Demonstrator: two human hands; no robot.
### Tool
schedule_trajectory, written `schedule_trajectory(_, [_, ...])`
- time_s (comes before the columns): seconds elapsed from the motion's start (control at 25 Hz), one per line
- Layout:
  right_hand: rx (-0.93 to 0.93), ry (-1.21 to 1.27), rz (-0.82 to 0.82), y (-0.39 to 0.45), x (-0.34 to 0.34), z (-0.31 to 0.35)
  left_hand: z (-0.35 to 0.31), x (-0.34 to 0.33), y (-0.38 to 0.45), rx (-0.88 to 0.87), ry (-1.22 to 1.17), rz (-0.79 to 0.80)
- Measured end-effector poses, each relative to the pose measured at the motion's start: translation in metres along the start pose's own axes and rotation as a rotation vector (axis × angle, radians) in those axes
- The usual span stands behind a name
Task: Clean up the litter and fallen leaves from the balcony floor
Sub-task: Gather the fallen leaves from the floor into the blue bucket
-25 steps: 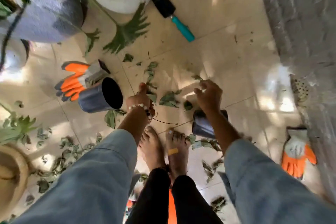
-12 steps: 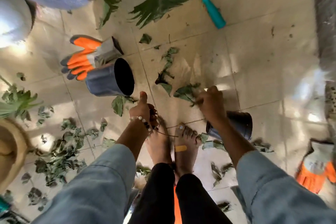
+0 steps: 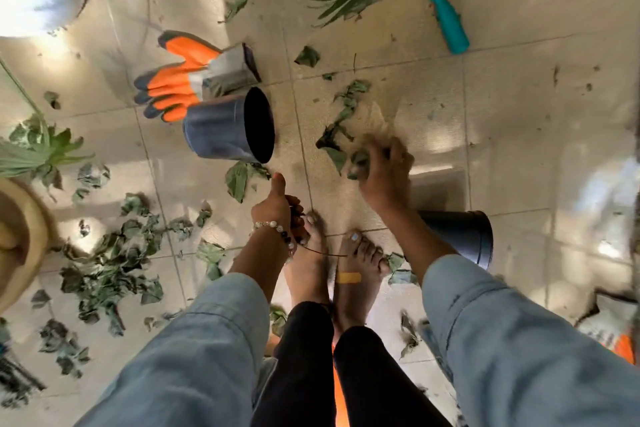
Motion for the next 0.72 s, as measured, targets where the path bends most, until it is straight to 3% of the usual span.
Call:
schedule_trajectory(0.08, [0.095,-0.212,0.143,-0.007,-0.027,0.014,-0.001,0.004,0.003,-0.003,-0.024,0.004])
schedule_trajectory(0.2, [0.293,-0.408,0.048,-0.019,-0.030,0.032,-0.001,0.006,0.008,-0.007,-0.033,0.023])
schedule_trajectory(0.32, [0.123,0.036,0.019,-0.007,-0.007,0.008,0.002,0.005,0.009,0.021,-0.031,0.060])
schedule_trajectory(0.4, [-0.080,0.474,-0.075,-0.005,0.009,0.001,0.005,0.001,0.006,0.052,-0.028,0.117])
schedule_trajectory(0.48, [-0.235,0.995,-0.117,-0.020,0.017,0.039,0.012,-0.009,-0.004,0.093,-0.031,0.207])
schedule_trajectory(0.52, [-0.204,1.084,-0.105,-0.031,0.021,0.064,0.013,-0.016,-0.013,0.111,-0.063,0.270])
schedule_trajectory(0.64, [0.252,0.719,0.005,-0.054,0.029,0.134,-0.002,-0.027,-0.034,0.100,-0.257,0.365])
schedule_trajectory(0.72, [0.445,0.519,0.278,-0.063,0.021,0.161,-0.014,-0.015,-0.034,0.107,-0.268,0.308])
Point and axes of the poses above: each hand's wrist, its own y-axis towards the middle knuckle, its own x-axis out of the back of the hand, z = x × y, the point moved 8 cm from there along y, towards the middle knuckle, and after that the axes turned 15 degrees about x, right-handed, at the moved point
